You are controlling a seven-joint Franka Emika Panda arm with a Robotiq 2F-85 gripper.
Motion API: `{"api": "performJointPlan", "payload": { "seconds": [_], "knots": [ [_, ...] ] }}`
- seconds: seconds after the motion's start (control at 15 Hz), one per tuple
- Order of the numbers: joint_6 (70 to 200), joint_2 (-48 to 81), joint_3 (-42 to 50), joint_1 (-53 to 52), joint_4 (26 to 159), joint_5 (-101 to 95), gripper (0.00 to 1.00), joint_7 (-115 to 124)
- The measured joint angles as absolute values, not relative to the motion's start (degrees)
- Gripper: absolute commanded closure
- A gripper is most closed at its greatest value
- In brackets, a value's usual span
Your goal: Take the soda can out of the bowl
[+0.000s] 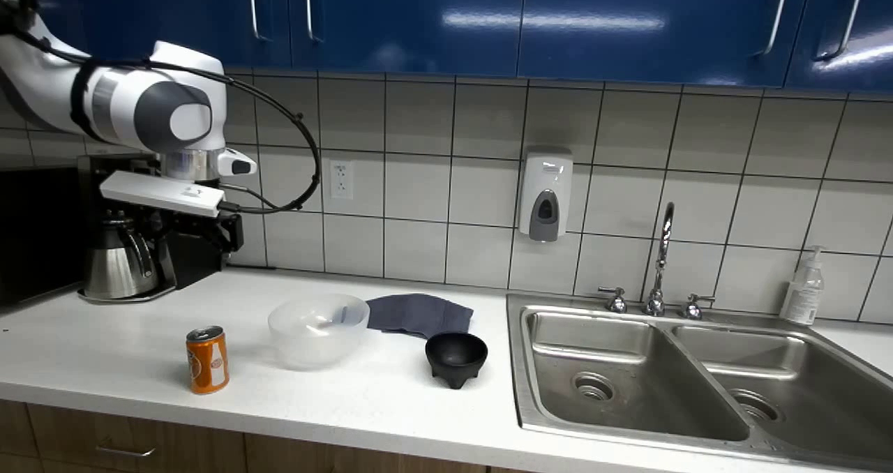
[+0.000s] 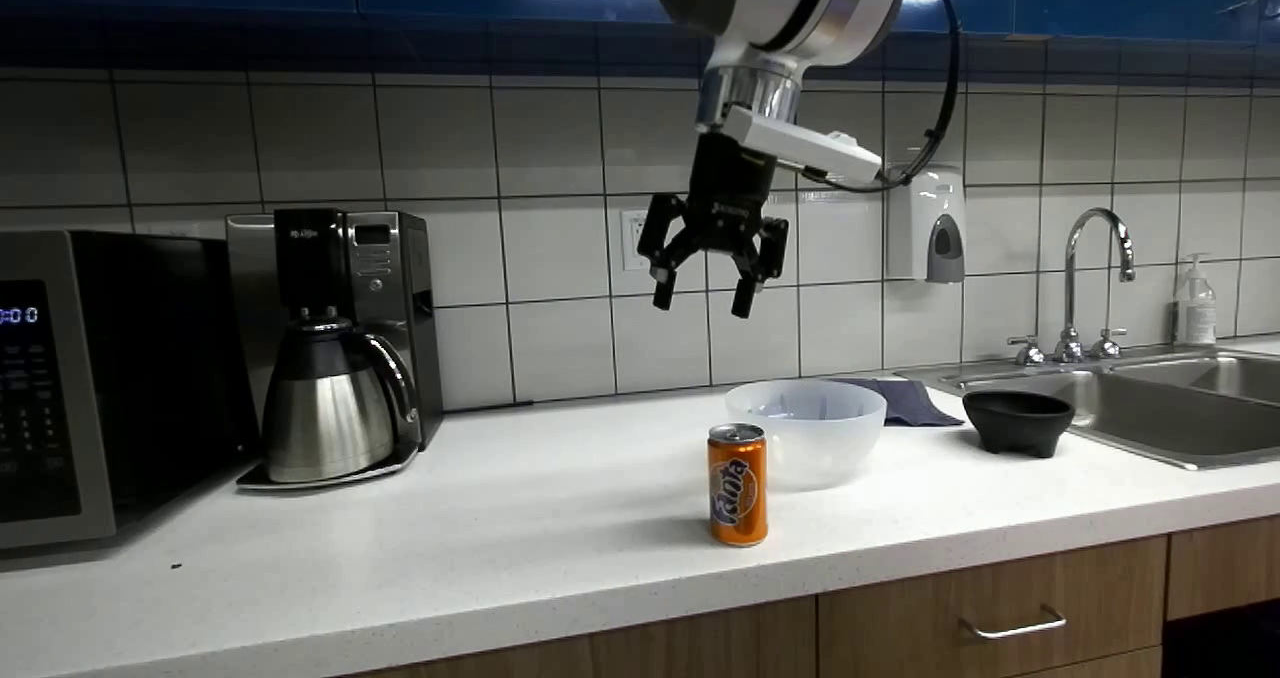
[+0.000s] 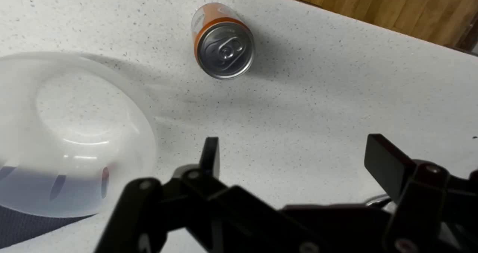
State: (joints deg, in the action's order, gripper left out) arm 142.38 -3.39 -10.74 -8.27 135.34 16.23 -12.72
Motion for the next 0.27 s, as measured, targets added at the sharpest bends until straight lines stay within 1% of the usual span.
{"api": "performJointPlan", "payload": {
  "seconds": [0.13, 0.27],
  "knots": [
    [141.1, -6.4, -10.7, -9.2, 136.1, 16.6, 0.00, -12.6],
    [141.1, -6.3, -10.6, -9.2, 136.1, 16.6, 0.00, -12.6]
  ]
}}
